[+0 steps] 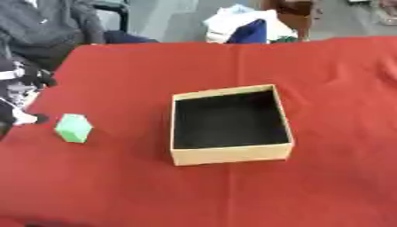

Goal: Pick up objects on the table and place them in the box.

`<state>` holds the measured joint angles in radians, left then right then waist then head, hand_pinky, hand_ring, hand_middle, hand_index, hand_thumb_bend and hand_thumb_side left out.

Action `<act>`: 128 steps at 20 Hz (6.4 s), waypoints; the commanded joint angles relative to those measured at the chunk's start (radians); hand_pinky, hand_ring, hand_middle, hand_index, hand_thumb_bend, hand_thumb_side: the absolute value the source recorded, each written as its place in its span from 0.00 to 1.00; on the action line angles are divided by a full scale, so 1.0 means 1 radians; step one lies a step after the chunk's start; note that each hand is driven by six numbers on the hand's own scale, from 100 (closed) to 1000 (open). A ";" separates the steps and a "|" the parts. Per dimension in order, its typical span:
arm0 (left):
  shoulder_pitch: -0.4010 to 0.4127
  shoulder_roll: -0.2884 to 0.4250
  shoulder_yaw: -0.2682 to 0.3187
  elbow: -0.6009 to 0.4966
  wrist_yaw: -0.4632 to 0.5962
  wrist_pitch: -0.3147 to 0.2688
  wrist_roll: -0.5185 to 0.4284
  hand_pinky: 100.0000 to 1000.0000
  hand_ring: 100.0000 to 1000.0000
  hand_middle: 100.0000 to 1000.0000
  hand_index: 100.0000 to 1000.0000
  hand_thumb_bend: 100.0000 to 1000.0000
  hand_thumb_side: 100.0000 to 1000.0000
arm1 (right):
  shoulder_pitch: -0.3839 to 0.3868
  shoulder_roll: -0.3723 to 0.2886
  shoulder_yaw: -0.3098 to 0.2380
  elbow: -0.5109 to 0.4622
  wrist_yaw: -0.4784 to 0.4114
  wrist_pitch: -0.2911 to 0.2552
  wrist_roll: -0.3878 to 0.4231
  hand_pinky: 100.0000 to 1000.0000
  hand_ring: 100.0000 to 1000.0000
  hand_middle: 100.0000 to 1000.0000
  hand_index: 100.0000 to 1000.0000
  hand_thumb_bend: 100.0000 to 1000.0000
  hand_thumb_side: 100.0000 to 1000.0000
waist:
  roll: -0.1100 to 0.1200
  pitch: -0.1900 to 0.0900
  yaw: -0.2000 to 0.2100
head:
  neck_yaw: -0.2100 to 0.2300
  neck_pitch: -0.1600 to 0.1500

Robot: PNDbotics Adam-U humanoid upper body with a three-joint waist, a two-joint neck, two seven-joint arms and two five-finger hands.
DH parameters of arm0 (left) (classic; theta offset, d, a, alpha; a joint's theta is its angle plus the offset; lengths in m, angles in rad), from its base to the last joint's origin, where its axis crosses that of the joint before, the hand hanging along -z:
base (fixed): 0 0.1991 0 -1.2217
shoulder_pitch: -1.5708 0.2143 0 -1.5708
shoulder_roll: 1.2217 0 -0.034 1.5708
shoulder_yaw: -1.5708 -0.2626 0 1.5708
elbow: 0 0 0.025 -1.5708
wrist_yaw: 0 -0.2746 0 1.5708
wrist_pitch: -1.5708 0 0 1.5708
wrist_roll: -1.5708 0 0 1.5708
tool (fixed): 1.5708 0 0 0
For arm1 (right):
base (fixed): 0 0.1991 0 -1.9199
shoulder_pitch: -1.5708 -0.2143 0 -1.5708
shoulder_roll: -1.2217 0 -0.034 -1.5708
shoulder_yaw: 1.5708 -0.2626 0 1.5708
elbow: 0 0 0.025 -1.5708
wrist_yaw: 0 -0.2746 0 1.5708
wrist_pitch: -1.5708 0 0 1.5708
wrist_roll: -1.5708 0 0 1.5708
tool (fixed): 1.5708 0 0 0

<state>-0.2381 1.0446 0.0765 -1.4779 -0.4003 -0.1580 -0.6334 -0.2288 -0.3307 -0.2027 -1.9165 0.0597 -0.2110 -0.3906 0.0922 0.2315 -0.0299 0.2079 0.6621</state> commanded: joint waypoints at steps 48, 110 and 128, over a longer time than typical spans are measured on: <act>-0.254 -0.094 -0.113 0.091 -0.144 -0.086 0.190 0.74 0.65 0.47 0.62 0.19 0.00 | -0.015 -0.014 0.003 -0.007 -0.009 -0.003 0.002 0.59 0.71 0.74 0.85 0.00 0.49 | 0.003 -0.005 -0.012 | -0.002 -0.024; -0.530 -0.361 -0.320 -0.268 -0.339 -0.218 0.147 0.88 0.83 0.78 0.86 0.63 0.54 | -0.022 0.009 0.011 -0.006 -0.024 -0.007 0.007 0.59 0.72 0.74 0.85 0.00 0.50 | -0.011 0.010 -0.025 | 0.010 -0.071; -0.036 -0.505 0.081 -0.522 0.207 -0.047 0.869 0.67 0.64 0.58 0.78 0.00 0.42 | -0.030 0.007 -0.002 -0.010 -0.017 -0.003 -0.009 0.59 0.72 0.73 0.85 0.00 0.49 | -0.028 0.029 0.005 | -0.023 -0.079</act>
<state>-0.2700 0.5392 0.1306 -1.9809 -0.2203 -0.2030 0.2068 -0.2471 -0.3098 -0.1971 -1.9104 0.0350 -0.2125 -0.3957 0.0662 0.2742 -0.0249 0.1871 0.5912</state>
